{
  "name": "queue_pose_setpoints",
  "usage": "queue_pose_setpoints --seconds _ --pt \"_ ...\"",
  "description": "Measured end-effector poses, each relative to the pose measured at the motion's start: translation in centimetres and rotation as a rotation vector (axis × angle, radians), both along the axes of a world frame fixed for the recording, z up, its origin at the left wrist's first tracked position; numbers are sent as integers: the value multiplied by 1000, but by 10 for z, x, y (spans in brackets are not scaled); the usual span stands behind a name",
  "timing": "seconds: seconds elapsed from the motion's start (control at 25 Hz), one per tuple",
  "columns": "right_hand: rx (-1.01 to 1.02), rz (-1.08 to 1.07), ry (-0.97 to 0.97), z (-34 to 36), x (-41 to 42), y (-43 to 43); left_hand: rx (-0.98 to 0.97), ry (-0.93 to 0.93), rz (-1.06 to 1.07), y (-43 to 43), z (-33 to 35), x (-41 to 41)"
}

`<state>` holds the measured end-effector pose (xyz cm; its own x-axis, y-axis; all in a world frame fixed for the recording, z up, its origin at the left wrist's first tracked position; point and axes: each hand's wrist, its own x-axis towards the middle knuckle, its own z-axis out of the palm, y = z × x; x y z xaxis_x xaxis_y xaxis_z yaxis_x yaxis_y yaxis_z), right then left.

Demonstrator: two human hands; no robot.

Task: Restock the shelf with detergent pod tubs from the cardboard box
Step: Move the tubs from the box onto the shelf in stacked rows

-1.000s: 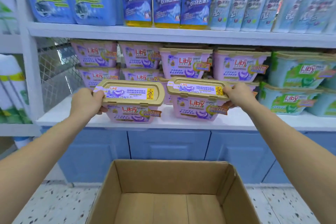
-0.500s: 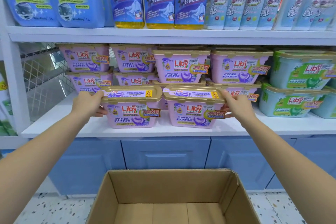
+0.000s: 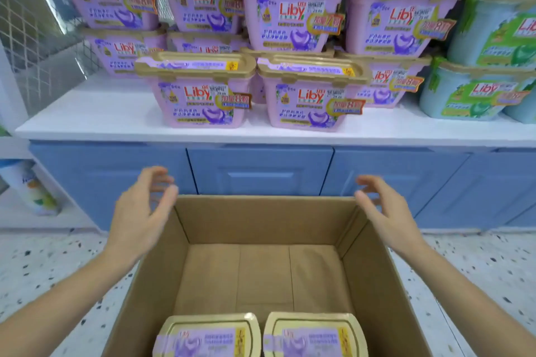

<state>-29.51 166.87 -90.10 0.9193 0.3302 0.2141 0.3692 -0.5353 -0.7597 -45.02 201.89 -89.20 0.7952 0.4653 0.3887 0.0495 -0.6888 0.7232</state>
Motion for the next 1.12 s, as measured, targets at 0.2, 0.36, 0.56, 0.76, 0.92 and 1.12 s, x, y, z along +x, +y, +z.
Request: queue_pose_setpoints --seconds 0.2,0.36,0.56,0.76,0.92,1.12 --pt "-296 189 121 -80 -62 -28 340 424 -341 -27 -92 -63" --pt "-580 319 337 -125 -90 -42 513 758 -481 -29 -142 -85" --pt "-812 253 620 -155 -84 -42 352 994 -395 -20 -169 -87" --pt "-936 243 630 -164 -77 -36 372 1168 -332 -16 -182 -83" --pt "-833 189 763 -168 -74 -38 358 1296 -226 -18 -188 -77" --pt "-760 140 801 -166 -74 -38 90 1352 -179 -18 -183 -69"
